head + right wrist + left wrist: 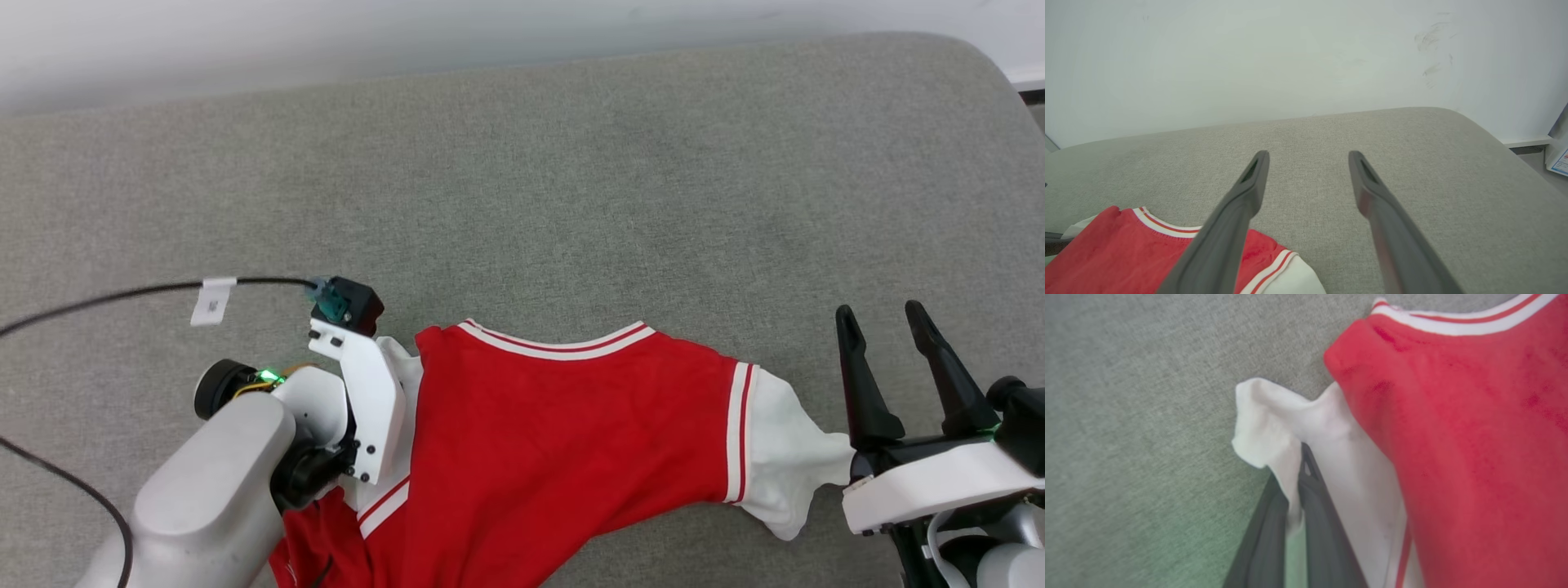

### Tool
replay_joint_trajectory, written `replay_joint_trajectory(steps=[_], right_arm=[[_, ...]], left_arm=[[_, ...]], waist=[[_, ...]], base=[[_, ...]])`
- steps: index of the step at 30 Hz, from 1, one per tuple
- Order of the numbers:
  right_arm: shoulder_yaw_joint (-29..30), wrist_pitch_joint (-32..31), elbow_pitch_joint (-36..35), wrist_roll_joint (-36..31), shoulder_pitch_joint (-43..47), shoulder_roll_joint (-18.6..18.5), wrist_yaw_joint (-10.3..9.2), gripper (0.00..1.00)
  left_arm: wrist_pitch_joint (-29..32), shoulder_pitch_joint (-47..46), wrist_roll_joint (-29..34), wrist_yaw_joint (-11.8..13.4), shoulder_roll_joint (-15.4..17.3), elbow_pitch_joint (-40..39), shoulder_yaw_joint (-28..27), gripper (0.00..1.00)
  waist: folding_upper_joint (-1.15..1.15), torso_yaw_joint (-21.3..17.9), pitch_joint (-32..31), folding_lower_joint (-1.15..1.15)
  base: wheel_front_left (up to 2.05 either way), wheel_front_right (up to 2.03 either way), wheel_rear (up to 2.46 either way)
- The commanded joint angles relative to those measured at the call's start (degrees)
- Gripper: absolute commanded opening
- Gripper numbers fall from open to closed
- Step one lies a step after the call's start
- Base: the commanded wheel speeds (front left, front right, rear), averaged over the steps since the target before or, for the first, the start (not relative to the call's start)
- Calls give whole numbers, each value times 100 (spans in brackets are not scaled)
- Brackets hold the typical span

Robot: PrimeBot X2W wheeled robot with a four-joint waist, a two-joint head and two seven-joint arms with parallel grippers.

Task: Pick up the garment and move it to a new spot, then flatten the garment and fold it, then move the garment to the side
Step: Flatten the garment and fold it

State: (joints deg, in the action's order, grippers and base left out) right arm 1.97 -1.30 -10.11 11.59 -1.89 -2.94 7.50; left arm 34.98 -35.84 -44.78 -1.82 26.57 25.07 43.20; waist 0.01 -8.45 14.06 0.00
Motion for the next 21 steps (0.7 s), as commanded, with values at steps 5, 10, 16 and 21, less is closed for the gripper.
replay_joint_trajectory(steps=[5, 10, 16, 21], right_arm=[[197, -201, 128, 231, 129, 11, -2, 100], [598, -921, 401, 345, 262, 10, -2, 100], [1081, -2519, 904, 564, 297, -67, -2, 100], [1050, -3813, 1201, 704, 165, -315, -2, 100]], left_arm=[[-991, 303, 230, 429, -21, -41, -253, 0], [-1688, 558, 307, 783, 71, -485, -517, 0], [-2029, 874, 378, 1128, 291, -1319, -717, 0], [-2029, 1024, 459, 1357, 446, -2007, -766, 0]], waist=[[-1, 92, -259, 0], [-1, 214, -495, 0], [-1, 385, -609, 0], [-1, 574, -505, 0]], base=[[0, 0, 0], [0, 0, 0], [0, 0, 0], [0, 0, 0]])
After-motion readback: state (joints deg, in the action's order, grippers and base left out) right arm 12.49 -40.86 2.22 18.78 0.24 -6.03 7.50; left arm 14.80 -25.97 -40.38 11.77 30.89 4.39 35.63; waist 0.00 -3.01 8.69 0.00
